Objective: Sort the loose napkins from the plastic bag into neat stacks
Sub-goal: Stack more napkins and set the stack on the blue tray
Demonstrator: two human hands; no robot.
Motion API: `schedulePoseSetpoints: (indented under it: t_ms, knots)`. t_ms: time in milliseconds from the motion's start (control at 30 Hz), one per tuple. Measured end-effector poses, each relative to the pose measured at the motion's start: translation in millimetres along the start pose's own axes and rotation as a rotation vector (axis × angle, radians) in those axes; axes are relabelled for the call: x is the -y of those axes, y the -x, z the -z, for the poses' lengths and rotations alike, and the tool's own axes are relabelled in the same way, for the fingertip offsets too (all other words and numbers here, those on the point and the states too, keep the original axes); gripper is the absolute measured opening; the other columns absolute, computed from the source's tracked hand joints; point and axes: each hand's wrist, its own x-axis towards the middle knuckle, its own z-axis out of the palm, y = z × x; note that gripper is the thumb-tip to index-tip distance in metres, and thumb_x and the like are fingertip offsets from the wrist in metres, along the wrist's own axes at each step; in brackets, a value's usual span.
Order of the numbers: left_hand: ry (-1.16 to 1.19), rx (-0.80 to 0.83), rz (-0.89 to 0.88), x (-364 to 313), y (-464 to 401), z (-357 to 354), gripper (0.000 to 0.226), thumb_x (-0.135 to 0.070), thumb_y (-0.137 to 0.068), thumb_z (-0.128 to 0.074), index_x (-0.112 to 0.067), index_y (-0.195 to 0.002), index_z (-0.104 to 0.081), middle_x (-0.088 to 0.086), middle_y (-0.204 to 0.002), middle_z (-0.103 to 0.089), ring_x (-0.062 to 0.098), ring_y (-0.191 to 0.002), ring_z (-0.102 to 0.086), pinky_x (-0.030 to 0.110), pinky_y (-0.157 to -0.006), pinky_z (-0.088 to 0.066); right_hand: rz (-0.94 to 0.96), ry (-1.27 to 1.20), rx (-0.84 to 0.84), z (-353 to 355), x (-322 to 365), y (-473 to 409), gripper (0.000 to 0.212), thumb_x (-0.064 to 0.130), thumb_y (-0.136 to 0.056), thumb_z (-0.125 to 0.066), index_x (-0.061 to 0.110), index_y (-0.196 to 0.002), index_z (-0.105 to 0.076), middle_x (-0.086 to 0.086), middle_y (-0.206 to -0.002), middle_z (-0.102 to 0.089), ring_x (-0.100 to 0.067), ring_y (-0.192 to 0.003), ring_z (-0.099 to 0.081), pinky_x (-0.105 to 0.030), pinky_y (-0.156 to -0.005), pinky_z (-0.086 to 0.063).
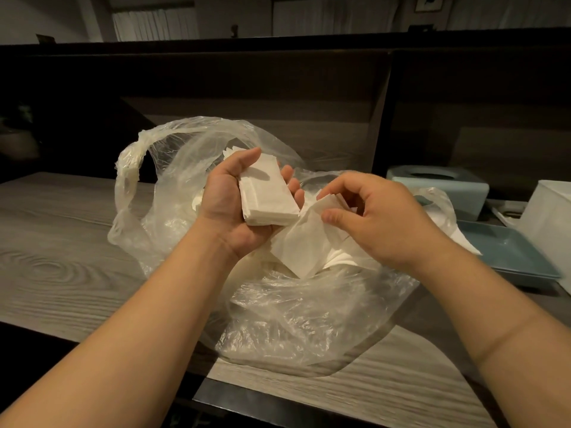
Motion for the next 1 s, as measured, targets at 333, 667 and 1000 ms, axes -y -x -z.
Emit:
schedulePoseSetpoints:
  t_ms: [333,667,1000]
  knots:
    - [0.006,-0.011,-0.010,-1.1,0.3,0.3,0.042,-0.035,-0.089,-0.064,-0.005,-0.118,-0.062,0.009,-0.095,-0.067,0.024,-0.077,-0.068,0.038,-0.076,-0.059,0.047,-0.069,-0.135,0.6,-2.6,-1.8,0.008,0.026,-0.092,-0.073,0.034,-0.093,-0.070,0.015,-0.094,-0.064,-0.002,-0.089,-0.059,-0.014,-0.074,-0.048]
    - [0.015,0.007,-0.024,-0.6,0.8,-1.6,0.031,-0.031,-0.093,-0.061,-0.003,-0.107,-0.060,0.011,-0.088,-0.065,0.026,-0.073,-0.066,0.037,-0.074,-0.059,0.046,-0.429,-0.179,8.1,4.4,-0.2,0.013,0.017,-0.090,-0.075,0.027,-0.099,-0.076,0.008,-0.095,-0.077,-0.010,-0.093,-0.072,-0.026,-0.082,-0.060]
    - [-0.110,0.057,0.036,1.5,7.1,-4.6,0.054,-0.048,-0.082,-0.070,-0.013,-0.123,-0.068,0.009,-0.101,-0.070,0.027,-0.085,-0.072,0.039,-0.075,-0.063,-0.060,-1.144,-0.024,23.9,15.2,2.5,0.022,0.015,-0.076,-0.067,0.016,-0.095,-0.076,0.000,-0.089,-0.077,-0.015,-0.086,-0.074,-0.024,-0.073,-0.060]
